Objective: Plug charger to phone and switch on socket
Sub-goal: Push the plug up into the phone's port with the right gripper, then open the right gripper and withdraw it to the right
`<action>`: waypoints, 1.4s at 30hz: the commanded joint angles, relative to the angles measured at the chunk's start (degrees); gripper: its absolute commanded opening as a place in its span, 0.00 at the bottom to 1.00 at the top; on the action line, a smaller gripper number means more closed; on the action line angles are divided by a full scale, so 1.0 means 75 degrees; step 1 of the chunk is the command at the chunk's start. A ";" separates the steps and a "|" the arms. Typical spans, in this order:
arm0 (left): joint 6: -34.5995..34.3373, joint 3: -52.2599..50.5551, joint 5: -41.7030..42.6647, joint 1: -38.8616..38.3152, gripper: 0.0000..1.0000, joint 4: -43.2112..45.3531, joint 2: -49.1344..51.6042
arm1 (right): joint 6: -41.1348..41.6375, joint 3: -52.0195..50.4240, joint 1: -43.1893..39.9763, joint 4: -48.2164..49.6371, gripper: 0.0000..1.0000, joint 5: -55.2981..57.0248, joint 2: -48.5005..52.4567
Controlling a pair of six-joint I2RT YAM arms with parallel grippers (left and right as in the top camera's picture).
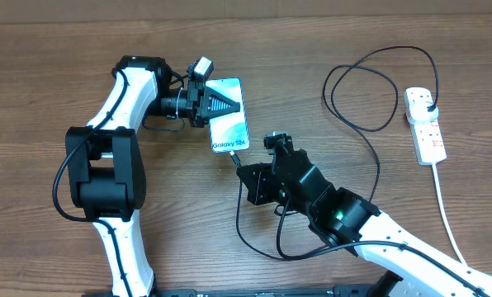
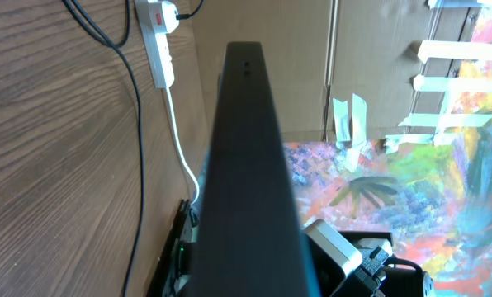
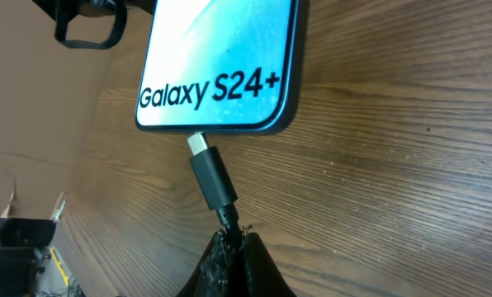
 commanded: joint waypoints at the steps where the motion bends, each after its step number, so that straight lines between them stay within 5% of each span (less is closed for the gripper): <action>1: 0.0009 0.0017 0.0315 -0.0026 0.04 -0.0082 -0.0076 | 0.0026 0.0236 -0.0085 0.0248 0.04 -0.0076 -0.0090; 42: 0.0277 0.0015 -0.0134 -0.0621 0.04 -0.0254 -0.0076 | 0.0085 0.0341 -0.0801 0.1265 0.04 0.0003 -0.0017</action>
